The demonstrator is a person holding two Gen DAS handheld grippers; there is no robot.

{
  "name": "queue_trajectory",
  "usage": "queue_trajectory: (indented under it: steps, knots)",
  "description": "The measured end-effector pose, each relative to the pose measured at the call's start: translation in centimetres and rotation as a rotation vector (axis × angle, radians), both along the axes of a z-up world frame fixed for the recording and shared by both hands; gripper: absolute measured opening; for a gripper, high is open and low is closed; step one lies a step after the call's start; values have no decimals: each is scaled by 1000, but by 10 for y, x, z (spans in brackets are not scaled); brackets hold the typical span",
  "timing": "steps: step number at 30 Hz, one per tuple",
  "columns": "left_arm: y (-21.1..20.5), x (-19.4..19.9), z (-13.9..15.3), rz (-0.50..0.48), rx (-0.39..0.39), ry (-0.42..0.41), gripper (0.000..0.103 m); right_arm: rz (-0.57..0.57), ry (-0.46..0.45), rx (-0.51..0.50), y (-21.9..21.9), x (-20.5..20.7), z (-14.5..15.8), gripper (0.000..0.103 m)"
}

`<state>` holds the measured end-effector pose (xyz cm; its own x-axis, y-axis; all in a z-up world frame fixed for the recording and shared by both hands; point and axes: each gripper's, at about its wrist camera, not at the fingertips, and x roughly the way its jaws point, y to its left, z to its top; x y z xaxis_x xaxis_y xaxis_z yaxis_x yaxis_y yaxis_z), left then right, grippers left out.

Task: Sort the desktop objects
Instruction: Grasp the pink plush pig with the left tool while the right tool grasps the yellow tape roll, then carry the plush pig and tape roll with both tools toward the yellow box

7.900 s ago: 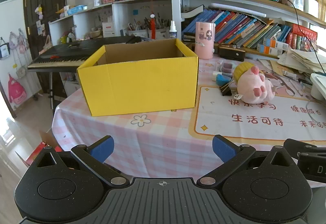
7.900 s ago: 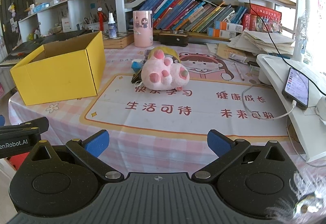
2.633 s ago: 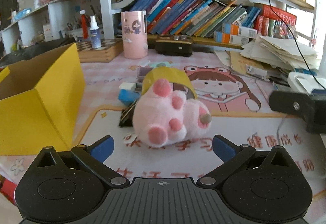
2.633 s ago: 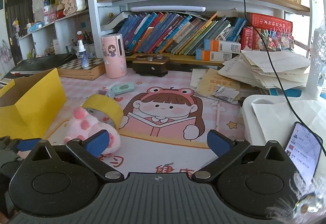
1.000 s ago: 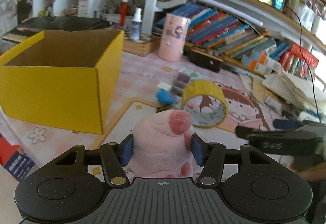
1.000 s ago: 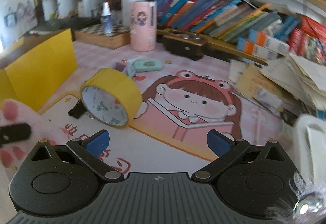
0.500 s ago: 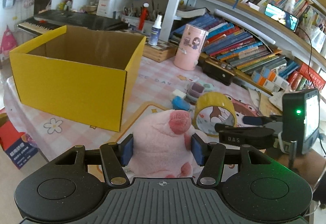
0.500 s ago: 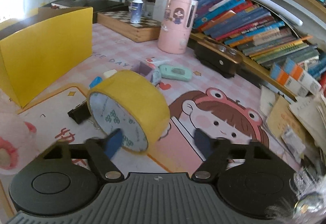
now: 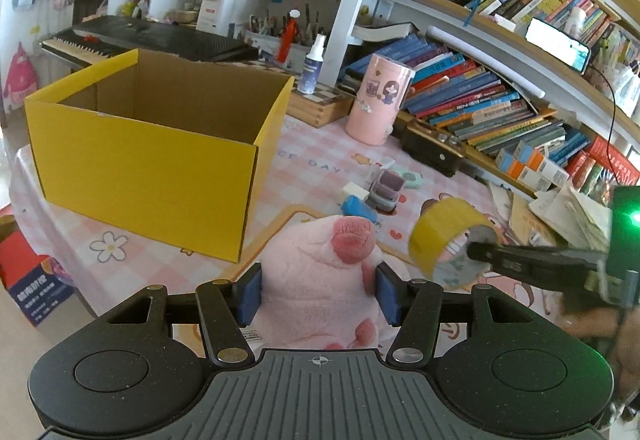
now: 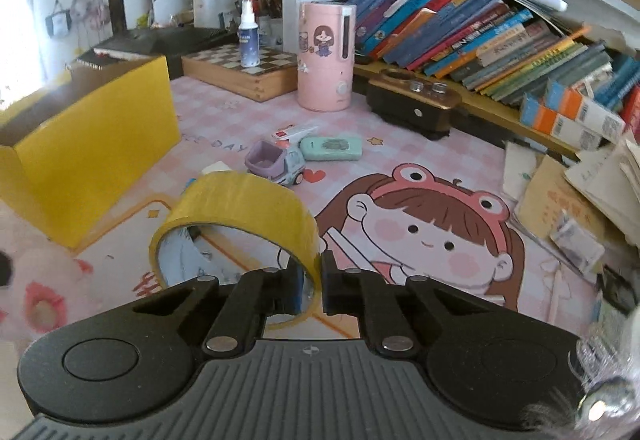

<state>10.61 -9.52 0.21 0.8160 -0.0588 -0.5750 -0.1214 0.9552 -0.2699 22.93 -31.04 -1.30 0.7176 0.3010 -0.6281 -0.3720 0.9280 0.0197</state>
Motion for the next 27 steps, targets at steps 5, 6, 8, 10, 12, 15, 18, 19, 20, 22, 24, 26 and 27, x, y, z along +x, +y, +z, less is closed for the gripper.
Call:
queue_trajectory:
  steps: [5,6,8,10,12,15,18,19,20,22,24,26,27]
  knots:
    - [4,-2,3,6,-29,-20,56,-10,35,44,-6,-20,11,8]
    - [5,-3,3,5,-37,-23,56,-12,42,47,-6,-23,12,8]
    - [8,-4,4,-5,-45,-32,56,-17,54,53,-5,-30,14,8]
    - [9,-6,5,-25,-44,-42,56,-24,59,46,-3,-38,14,8]
    - [12,-8,7,-49,-45,-53,56,-33,68,40,1,-46,14,8]
    - [18,-11,10,-82,-55,-63,56,-57,77,43,7,-59,14,8]
    - [27,-16,11,-108,-68,-73,56,-76,87,48,16,-75,15,8]
    - [31,-19,11,-118,-75,-76,56,-81,88,46,20,-81,15,8]
    - [33,-20,11,-126,-79,-79,56,-85,90,45,23,-86,16,8]
    - [40,-25,12,-146,-83,-84,56,-97,92,45,31,-97,16,8]
    - [49,-31,12,-162,-88,-88,56,-109,94,46,39,-107,17,8]
    - [59,-37,12,-172,-96,-88,56,-122,101,49,47,-117,17,8]
    - [64,-41,12,-175,-99,-88,56,-125,105,49,52,-123,17,8]
